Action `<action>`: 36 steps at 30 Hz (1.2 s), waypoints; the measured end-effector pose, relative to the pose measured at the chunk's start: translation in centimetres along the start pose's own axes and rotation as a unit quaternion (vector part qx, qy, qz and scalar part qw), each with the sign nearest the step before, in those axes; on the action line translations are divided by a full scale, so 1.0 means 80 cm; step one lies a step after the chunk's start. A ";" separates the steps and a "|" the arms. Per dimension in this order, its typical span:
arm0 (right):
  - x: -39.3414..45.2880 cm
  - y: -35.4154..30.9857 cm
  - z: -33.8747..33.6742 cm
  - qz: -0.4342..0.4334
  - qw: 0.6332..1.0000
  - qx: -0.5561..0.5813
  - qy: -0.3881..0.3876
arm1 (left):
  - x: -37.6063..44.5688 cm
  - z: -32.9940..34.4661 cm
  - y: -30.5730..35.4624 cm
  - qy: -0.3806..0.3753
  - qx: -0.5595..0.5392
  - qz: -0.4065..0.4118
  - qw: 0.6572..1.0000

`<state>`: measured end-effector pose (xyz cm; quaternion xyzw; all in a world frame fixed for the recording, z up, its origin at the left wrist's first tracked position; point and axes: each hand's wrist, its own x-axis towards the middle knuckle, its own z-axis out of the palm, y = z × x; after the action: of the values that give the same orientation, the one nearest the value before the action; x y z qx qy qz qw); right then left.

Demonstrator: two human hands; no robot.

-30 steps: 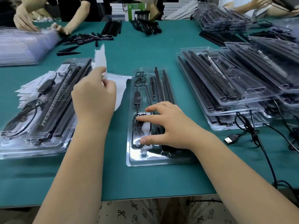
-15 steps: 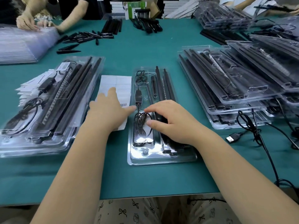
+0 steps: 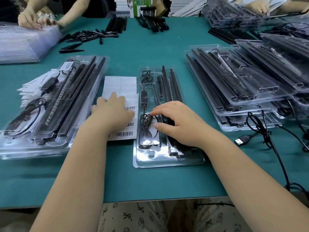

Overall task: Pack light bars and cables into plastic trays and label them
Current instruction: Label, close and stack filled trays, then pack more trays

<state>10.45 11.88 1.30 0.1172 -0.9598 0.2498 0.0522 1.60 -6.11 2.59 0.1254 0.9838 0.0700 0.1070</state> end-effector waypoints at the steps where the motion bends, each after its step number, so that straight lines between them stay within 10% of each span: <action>1: 0.000 0.000 0.000 -0.001 1.000 0.000 0.001 | 0.002 0.001 -0.001 -0.004 0.004 0.013 1.000; 7: 0.000 0.000 0.000 -0.002 1.000 -0.004 0.001 | -0.004 0.000 0.004 -0.013 -0.093 0.003 0.996; 20: 0.009 -0.009 -0.014 0.036 0.998 0.054 0.003 | -0.005 -0.010 -0.002 0.267 -0.173 0.171 0.932; 29: 0.066 -0.047 0.005 0.052 0.986 -0.094 0.123 | -0.013 -0.015 -0.009 0.268 -0.245 0.168 0.916; 36: 0.071 -0.037 0.021 0.134 0.913 0.357 0.146 | -0.010 -0.024 -0.013 0.325 -0.220 0.153 0.907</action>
<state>5.65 7.39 2.10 -0.0399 -0.7949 0.5949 0.1124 1.70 -7.51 4.47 0.2176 0.8924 0.3374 -0.2060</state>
